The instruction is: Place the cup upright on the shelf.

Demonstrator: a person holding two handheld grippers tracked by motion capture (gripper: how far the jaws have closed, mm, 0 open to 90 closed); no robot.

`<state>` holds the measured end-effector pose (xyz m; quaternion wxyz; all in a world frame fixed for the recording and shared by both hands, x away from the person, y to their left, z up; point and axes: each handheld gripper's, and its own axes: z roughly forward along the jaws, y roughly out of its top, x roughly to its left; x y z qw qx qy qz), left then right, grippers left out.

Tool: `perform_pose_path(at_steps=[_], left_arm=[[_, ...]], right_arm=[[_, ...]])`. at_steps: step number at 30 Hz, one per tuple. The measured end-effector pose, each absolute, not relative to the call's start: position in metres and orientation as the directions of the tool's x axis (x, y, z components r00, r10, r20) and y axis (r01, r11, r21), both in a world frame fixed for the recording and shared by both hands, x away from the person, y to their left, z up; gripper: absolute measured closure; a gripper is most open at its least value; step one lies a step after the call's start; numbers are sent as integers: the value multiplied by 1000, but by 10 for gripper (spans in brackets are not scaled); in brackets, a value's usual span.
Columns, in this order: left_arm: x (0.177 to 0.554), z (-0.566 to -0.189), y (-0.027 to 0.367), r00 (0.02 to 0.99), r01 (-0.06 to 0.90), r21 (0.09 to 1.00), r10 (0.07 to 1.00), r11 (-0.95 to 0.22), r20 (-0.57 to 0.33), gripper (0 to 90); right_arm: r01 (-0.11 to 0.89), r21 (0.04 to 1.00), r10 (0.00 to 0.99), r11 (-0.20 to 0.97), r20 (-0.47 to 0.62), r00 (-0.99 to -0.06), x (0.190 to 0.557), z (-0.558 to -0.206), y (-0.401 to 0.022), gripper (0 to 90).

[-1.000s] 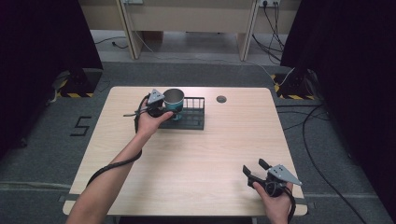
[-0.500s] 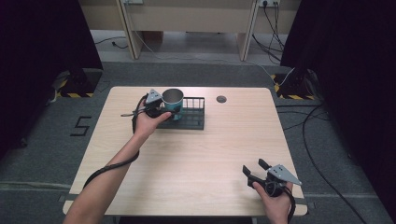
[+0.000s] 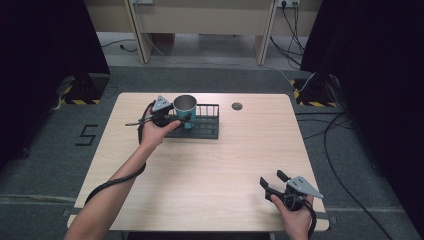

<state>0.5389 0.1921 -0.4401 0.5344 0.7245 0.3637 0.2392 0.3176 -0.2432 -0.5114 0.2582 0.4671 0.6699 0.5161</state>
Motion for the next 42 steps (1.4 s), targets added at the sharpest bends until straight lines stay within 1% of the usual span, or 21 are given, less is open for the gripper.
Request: perform_pose_path(at_steps=[8, 17, 19, 23, 42], left_arm=[[534, -440, 201, 615, 282, 945, 788, -167, -44, 141], [526, -436, 208, 621, 271, 948, 783, -168, -39, 141], [523, -435, 210, 624, 255, 951, 781, -173, -25, 142], [517, -433, 212, 627, 244, 956, 779, -164, -26, 141], [487, -433, 227, 643, 234, 957, 766, -170, -21, 141]], right_arm=[[360, 933, 892, 31, 137, -430, 318, -512, -243, 252], [362, 932, 892, 28, 140, -429, 318, -512, -243, 252], [361, 932, 893, 29, 138, -428, 318, -512, -243, 252], [359, 933, 894, 32, 134, -428, 318, -512, -243, 252], [361, 932, 894, 27, 139, -425, 317, -511, -242, 252]])
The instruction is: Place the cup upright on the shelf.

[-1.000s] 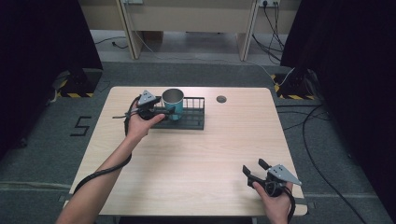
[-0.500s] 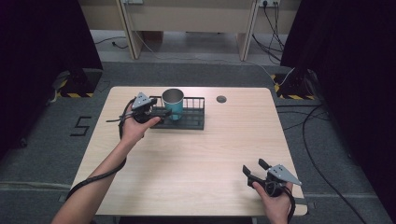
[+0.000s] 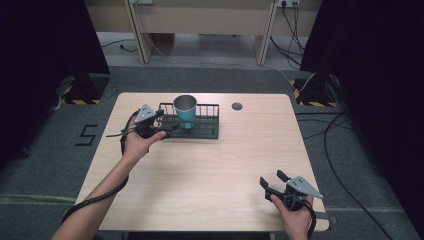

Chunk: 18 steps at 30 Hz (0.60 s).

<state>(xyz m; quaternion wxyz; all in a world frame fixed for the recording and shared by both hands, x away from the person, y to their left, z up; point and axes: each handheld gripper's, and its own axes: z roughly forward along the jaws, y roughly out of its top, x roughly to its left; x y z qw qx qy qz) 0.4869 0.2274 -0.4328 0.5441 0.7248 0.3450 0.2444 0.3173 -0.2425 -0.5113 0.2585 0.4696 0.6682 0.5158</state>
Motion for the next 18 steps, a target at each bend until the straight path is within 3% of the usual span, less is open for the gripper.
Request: perform_pose_path(at_steps=[18], left_arm=[[457, -442, 241, 653, 236, 955, 757, -180, -19, 141]], right_arm=[[362, 932, 893, 25, 141, -426, 317, -511, -242, 251]])
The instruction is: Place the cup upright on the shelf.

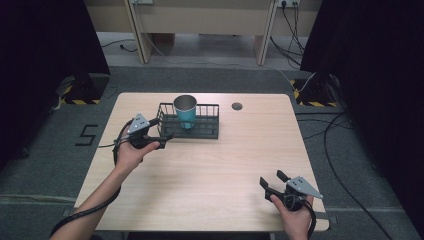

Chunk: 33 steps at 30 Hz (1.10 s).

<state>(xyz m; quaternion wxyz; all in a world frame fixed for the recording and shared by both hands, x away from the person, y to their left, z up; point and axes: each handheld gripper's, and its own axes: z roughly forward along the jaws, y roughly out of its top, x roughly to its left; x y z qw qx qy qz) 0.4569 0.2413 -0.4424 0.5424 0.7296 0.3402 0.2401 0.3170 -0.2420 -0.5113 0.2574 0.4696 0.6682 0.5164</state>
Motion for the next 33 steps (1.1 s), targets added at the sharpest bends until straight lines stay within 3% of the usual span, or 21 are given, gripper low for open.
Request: perform_pose_path(at_steps=[33], left_arm=[[407, -465, 270, 651, 260, 946, 759, -193, -24, 142]], right_arm=[[362, 932, 894, 24, 142, -425, 317, -511, -241, 252]])
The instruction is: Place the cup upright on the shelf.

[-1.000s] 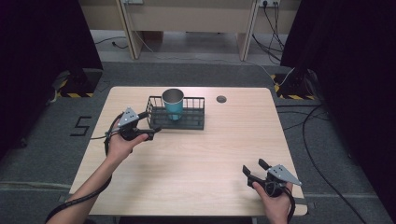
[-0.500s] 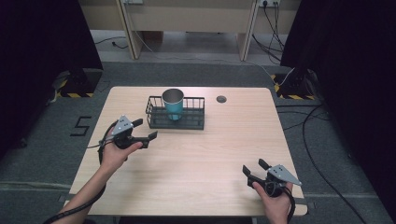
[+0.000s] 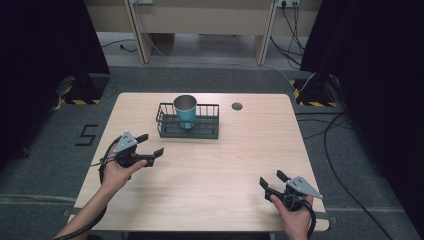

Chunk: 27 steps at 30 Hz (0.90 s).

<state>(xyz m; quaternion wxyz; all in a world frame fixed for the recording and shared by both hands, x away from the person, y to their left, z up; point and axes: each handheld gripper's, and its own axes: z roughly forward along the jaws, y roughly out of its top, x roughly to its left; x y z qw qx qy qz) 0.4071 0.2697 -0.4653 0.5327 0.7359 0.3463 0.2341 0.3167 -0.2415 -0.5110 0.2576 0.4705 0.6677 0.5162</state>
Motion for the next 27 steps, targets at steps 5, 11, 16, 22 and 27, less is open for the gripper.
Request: perform_pose_path(at_steps=[5, 11, 16, 22, 27], left_arm=[[400, -472, 273, 649, 272, 944, 760, -187, -36, 142], [394, -476, 279, 643, 281, 942, 765, -183, -43, 142], [388, -479, 284, 638, 283, 942, 769, -181, -44, 142], [382, -483, 293, 626, 291, 939, 779, -183, -42, 142], [378, -485, 301, 614, 291, 939, 788, -182, -38, 142]], right_arm=[[363, 931, 894, 25, 142, -425, 317, -511, -241, 252], [363, 931, 895, 25, 141, -424, 316, -511, -241, 252], [362, 932, 895, 28, 138, -424, 316, -511, -241, 252], [363, 931, 895, 29, 137, -424, 316, -511, -241, 252], [363, 931, 896, 31, 135, -423, 316, -511, -241, 252]])
